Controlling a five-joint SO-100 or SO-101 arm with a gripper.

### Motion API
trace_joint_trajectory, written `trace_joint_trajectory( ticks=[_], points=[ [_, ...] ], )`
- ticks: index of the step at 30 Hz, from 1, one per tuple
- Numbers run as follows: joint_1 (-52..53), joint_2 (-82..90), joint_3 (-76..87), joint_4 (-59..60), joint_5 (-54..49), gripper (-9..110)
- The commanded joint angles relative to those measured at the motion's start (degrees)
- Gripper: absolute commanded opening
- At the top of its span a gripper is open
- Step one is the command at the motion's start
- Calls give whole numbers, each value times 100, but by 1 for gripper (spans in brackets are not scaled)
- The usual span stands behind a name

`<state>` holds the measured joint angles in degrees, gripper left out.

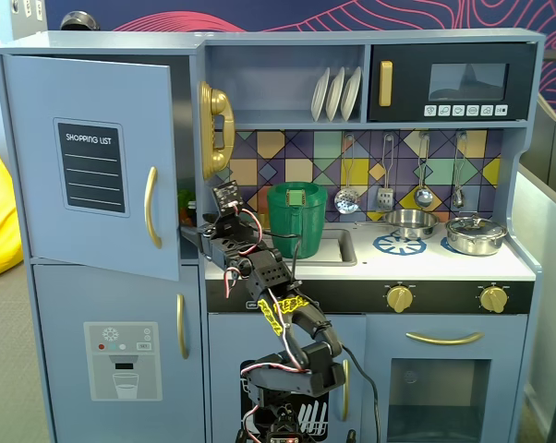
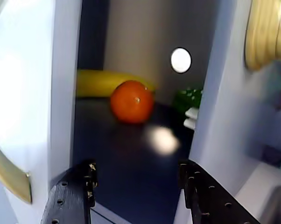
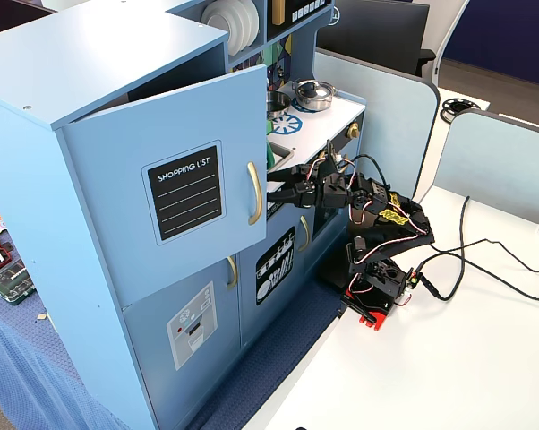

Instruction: Open the left cabinet door

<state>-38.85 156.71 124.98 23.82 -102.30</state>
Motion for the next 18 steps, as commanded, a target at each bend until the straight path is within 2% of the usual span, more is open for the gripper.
trace_joint_trajectory(
  ticks=[1, 9, 11, 18],
  points=[
    [-554, 132, 0, -105, -246, 13],
    [-1925, 378, 18, -149, -633, 13],
    [-1960, 378, 9, -158, -721, 12],
    [-53, 765, 264, 1002, 141, 11]
  ],
)
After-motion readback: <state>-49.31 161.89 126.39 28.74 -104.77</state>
